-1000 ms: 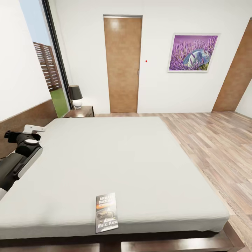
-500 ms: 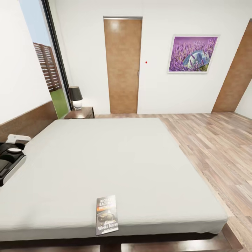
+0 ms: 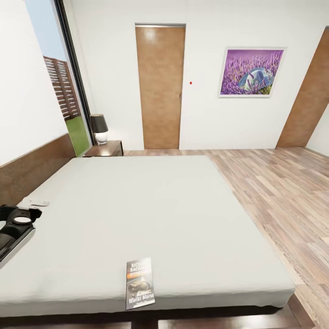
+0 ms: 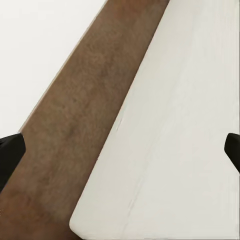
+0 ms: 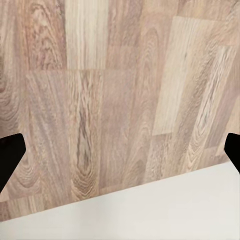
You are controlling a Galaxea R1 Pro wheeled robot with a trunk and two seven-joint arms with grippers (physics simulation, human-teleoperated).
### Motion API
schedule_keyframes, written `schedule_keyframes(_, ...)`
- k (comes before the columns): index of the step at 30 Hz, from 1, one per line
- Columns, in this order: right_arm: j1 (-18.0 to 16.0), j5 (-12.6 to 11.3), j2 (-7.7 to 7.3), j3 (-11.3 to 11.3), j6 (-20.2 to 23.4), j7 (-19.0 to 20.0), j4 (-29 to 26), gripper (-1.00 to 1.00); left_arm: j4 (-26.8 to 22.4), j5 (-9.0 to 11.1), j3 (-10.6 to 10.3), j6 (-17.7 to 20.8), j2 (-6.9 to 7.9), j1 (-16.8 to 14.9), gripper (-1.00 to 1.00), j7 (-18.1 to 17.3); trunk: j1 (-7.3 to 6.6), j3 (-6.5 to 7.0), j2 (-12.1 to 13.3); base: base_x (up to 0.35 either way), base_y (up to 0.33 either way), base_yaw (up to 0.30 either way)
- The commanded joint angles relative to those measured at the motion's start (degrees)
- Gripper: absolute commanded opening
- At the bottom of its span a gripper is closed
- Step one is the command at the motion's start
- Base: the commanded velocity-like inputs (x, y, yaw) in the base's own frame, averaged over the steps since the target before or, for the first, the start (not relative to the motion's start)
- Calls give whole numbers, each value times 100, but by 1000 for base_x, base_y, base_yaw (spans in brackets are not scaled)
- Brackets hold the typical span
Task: In the bedroom, move the book from the bed onto either nightstand, and place the two sandals side by side next to the bed.
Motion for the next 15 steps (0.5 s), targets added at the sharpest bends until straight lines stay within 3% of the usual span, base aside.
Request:
schedule_keyframes(1, 3, 59, 2, -48, -8, -6, -9, 100, -11, 55, -34, 14, 9, -5, 100, 58, -22, 14, 39, 0, 0, 0)
schedule_keyframes(2, 3, 59, 3, -48, -7, -6, -32, 100, -298, 55, -33, 64, 10, 231, 100, 55, -44, 32, 79, 0, 0, 0)
schedule_keyframes(10, 3, 63, 8, -48, -2, -6, -73, 100, -1427, 62, 1, 425, 25, 1222, 100, 61, -220, 176, 400, 0, 0, 0)
schedule_keyframes(12, 3, 63, 14, -48, -3, -6, -79, 100, -1670, 64, 107, 513, 30, 1469, 100, 65, -264, 211, 480, 0, 0, 0)
schedule_keyframes(15, 3, 61, 18, -48, -1, -6, -91, 100, -1980, 71, 494, 667, 31, 1849, 100, 63, -330, 265, 600, 0, 0, 0)
